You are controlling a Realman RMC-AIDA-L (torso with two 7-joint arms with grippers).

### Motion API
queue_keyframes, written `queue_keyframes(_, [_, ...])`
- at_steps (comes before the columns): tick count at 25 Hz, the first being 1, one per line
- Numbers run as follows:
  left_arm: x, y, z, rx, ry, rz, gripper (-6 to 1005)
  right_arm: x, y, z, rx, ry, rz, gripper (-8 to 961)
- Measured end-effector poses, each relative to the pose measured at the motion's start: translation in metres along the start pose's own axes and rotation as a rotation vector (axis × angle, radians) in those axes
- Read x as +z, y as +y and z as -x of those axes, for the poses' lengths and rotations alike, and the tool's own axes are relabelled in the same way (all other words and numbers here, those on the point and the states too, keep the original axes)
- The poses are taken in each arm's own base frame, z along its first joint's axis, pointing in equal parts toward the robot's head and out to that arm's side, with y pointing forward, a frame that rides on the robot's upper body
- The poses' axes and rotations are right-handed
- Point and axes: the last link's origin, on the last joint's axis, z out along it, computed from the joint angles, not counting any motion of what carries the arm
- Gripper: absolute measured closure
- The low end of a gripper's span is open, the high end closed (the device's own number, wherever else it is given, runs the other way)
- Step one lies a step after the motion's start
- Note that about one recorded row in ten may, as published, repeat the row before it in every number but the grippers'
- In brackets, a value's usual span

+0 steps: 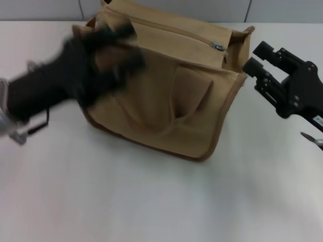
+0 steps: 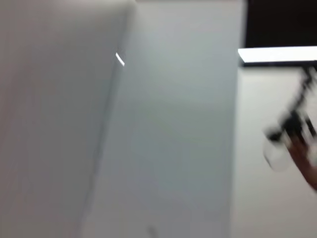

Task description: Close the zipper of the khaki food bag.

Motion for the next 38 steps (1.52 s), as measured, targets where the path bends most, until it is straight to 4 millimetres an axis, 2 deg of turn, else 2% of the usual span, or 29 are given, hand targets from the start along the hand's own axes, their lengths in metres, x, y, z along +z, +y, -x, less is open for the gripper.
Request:
queue_keyframes(3, [-0.009,0.012,0.016,0.027,-0.123,0.036,397,-0.002,0.005,0.005,0.029,0.029,0.087,628])
queue_keyframes(9, [-0.025,0.016,0.035,0.023,-0.200,-0.041,306,-0.007,0.012,0.004,0.064,0.116,0.177,368])
queue_keyframes(13, [-0.040,0.021,0.046,0.018,-0.248,-0.097,245,-0.011,0.019,-0.006,0.084,0.202,0.226,203])
queue_keyframes(20, [-0.041,0.031,0.057,0.004,-0.326,-0.027,237,-0.012,0.021,-0.010,0.086,0.237,0.247,203])
queue_keyframes(25, [-0.041,0.035,0.062,-0.008,-0.376,0.020,236,-0.011,0.027,-0.024,0.096,0.379,0.348,203])
queue_keyframes(28, [-0.042,0.035,0.064,0.009,-0.394,0.026,241,-0.008,0.024,-0.034,0.095,0.452,0.343,203])
queue_keyframes(38, [-0.043,0.037,0.070,0.002,-0.464,0.075,242,-0.002,0.017,-0.038,0.073,0.485,0.323,203])
